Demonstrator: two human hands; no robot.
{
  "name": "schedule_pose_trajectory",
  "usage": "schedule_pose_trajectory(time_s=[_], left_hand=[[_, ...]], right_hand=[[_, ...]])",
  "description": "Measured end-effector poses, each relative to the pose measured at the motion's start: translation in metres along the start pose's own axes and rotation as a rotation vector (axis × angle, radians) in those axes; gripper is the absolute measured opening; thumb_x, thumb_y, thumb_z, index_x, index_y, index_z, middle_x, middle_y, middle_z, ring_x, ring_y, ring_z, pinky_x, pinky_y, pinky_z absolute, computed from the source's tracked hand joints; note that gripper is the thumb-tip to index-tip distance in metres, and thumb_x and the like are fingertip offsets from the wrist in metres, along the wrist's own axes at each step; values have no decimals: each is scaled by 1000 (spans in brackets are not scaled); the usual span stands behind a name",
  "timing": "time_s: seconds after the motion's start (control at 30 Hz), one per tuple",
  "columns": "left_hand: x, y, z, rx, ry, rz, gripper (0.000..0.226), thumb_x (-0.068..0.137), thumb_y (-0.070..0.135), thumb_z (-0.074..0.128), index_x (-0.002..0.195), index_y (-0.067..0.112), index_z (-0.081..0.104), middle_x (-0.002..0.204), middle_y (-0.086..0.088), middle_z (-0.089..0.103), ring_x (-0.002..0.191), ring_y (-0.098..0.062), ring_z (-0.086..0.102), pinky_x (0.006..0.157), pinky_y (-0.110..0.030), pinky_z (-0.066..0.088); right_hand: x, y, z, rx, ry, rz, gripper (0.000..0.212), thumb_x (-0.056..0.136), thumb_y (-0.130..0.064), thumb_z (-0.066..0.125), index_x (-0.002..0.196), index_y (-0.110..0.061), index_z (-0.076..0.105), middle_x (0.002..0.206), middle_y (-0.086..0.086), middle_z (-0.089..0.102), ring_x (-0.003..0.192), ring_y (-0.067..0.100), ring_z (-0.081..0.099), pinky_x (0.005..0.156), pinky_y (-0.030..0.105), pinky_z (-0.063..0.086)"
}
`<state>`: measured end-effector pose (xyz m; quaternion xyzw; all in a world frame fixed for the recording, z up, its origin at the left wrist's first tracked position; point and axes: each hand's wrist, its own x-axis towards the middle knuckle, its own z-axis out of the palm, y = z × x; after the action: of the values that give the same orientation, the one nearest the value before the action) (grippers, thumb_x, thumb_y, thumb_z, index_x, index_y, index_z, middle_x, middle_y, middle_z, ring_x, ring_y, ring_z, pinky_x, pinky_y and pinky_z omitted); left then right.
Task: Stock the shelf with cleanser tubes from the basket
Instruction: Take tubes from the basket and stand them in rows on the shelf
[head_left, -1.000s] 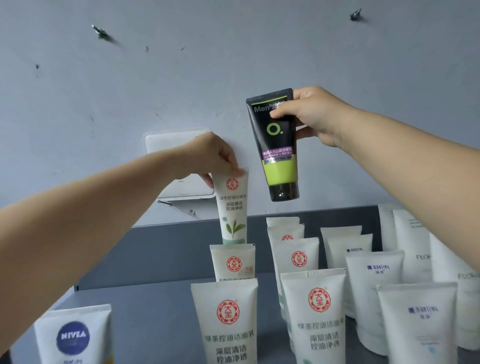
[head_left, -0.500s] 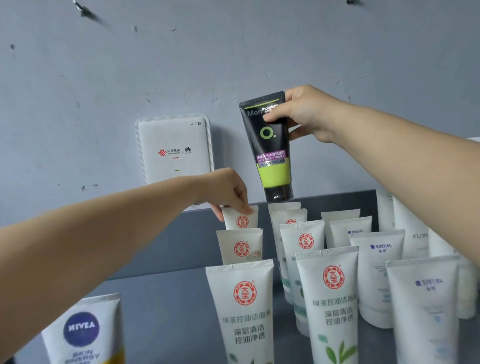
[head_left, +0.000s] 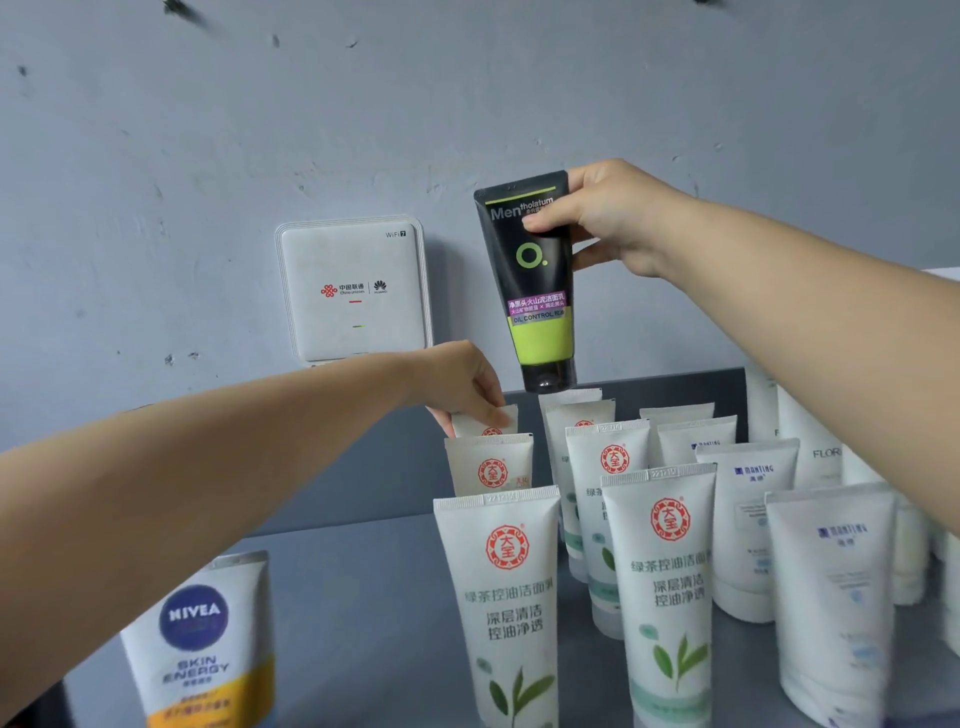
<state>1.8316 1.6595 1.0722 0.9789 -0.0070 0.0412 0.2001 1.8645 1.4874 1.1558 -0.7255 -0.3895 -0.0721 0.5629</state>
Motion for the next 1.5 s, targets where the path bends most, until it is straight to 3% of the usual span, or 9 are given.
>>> schedule_pose_trajectory(time_s=[0.13, 0.37, 0.57, 0.67, 0.83, 1.1, 1.3, 1.43, 1.5], left_hand=[[-8, -2, -3, 0, -4, 28, 12, 80, 16, 72, 90, 11, 70, 72, 7, 66, 63, -7, 62, 58, -15, 55], [-13, -1, 3, -53, -4, 49, 15, 82, 11, 70, 97, 9, 71, 72, 6, 66, 65, -9, 63, 56, -18, 56], [-16, 0, 2, -41, -16, 66, 12, 83, 14, 69, 95, 12, 70, 72, 5, 65, 64, -6, 62, 51, -14, 54], [-17, -1, 4, -26, 17, 81, 5, 83, 16, 69, 83, 19, 66, 63, 11, 60, 50, 0, 59, 47, -12, 51], [-27, -5, -14, -15, 25, 103, 7, 87, 18, 63, 82, 14, 67, 86, 0, 68, 73, -11, 62, 68, -26, 56], [-113, -22, -124, -592, 246, 262, 44, 99, 40, 29, 93, 13, 62, 87, -5, 68, 73, -19, 68, 68, -29, 50], [-173, -61, -145, -399, 488, 247, 13, 92, 12, 54, 83, 15, 63, 70, 6, 71, 66, -11, 68, 71, -28, 57], [-199, -96, -150, -411, 534, 180, 6, 86, 9, 62, 82, 12, 64, 64, 6, 69, 62, -10, 67, 67, -26, 57], [-208, -113, -150, -404, 536, 135, 5, 85, 7, 63, 83, 12, 65, 65, 5, 70, 61, -11, 67, 64, -24, 57]], right_hand=[[-3, -9, 5, 12, 2, -19, 13, 84, -7, 62, 89, -18, 61, 76, -3, 64, 62, 9, 61, 50, 17, 53], [-7, -23, 11, 19, -1, -36, 16, 84, -6, 62, 77, -20, 61, 73, -4, 64, 51, 4, 61, 46, 16, 51], [-11, -27, 17, 10, 8, -29, 15, 83, -6, 63, 78, -20, 62, 69, -6, 65, 52, 3, 62, 47, 16, 51], [-14, -29, 20, 5, 7, -21, 15, 83, -6, 63, 78, -20, 62, 69, -6, 65, 53, 4, 62, 47, 17, 51], [-16, -37, 28, 20, 10, -28, 16, 83, -6, 63, 76, -20, 61, 68, -6, 65, 53, 4, 62, 47, 16, 51], [-13, -65, 78, 81, -76, -59, 13, 81, -8, 67, 87, -19, 64, 70, -7, 66, 55, 2, 63, 51, 16, 51], [-16, -94, 145, 146, -163, -82, 14, 78, -6, 70, 81, -17, 61, 72, -4, 66, 54, 4, 63, 50, 16, 52], [-15, -103, 190, 120, -206, -60, 19, 78, -3, 69, 77, -15, 54, 73, 1, 63, 54, 8, 62, 48, 19, 52], [-13, -105, 208, 81, -240, -33, 20, 80, -1, 66, 88, -14, 54, 76, 2, 63, 53, 9, 63, 48, 20, 53]])
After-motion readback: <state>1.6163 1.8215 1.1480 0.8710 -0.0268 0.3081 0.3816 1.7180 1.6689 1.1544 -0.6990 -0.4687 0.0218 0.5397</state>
